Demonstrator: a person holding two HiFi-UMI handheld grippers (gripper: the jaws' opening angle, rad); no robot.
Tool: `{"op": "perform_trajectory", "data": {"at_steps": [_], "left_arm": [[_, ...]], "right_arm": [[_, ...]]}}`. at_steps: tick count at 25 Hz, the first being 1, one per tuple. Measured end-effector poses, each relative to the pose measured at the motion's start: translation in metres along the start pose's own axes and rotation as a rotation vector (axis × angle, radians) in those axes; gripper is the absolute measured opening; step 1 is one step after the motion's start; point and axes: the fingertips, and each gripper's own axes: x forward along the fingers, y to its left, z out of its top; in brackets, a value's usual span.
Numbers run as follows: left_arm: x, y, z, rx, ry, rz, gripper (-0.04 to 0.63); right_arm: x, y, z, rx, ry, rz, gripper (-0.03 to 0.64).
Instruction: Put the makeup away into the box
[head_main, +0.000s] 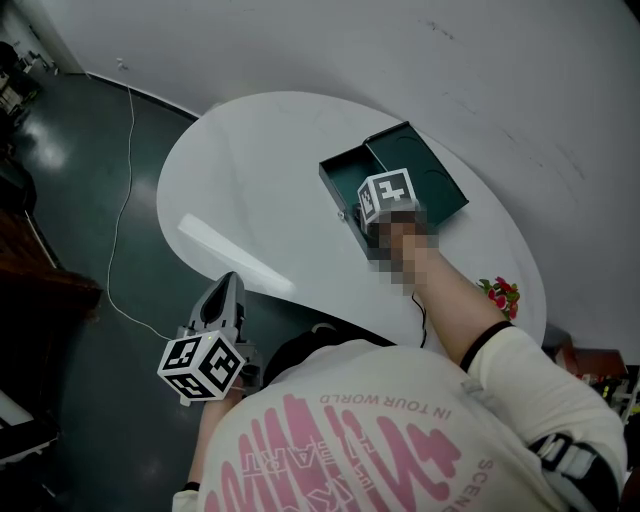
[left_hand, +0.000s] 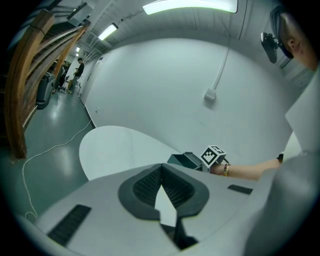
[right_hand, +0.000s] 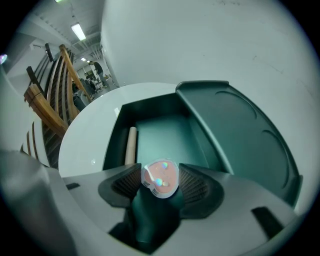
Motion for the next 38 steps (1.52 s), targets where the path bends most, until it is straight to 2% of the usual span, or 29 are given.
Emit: {"op": "perform_trajectory", "data": {"at_steps": [9, 15, 26, 30, 33, 38], "left_arm": [[-0.003, 0.0, 0.003, -0.002, -0.012, 0.008, 0.003], [-0.006, 0.002, 0.003, -0.007, -0.019, 0.011, 0.003], [-0.014, 0.006, 0.006, -0.013, -0.037, 0.016, 0.003], [-0.015, 0.007, 0.008, -0.012, -0.043, 0.016, 0.003], [-0.016, 0.01, 0.01, -0.017, -0.05, 0.019, 0.003], [-0.013, 0.01, 0.014, -0.016, -0.056, 0.003, 0.003]], "right_arm": [[0.001, 0.0, -0.001, 0.019, 0.01, 0.003, 0.244], [0.002, 0.001, -0.001, -0.013, 0.001, -0.014, 0.247], [0.001, 0.004, 0.0, -0.008, -0.005, 0.017, 0.259], [-0.001, 0.006, 0.0, 0.007, -0.01, 0.046, 0.282], [-0.005, 0.008, 0.002, 0.013, -0.028, 0.062, 0.293], [-0.021, 0.01, 0.016, 0.082, -0.11, 0.077, 0.296]]}}
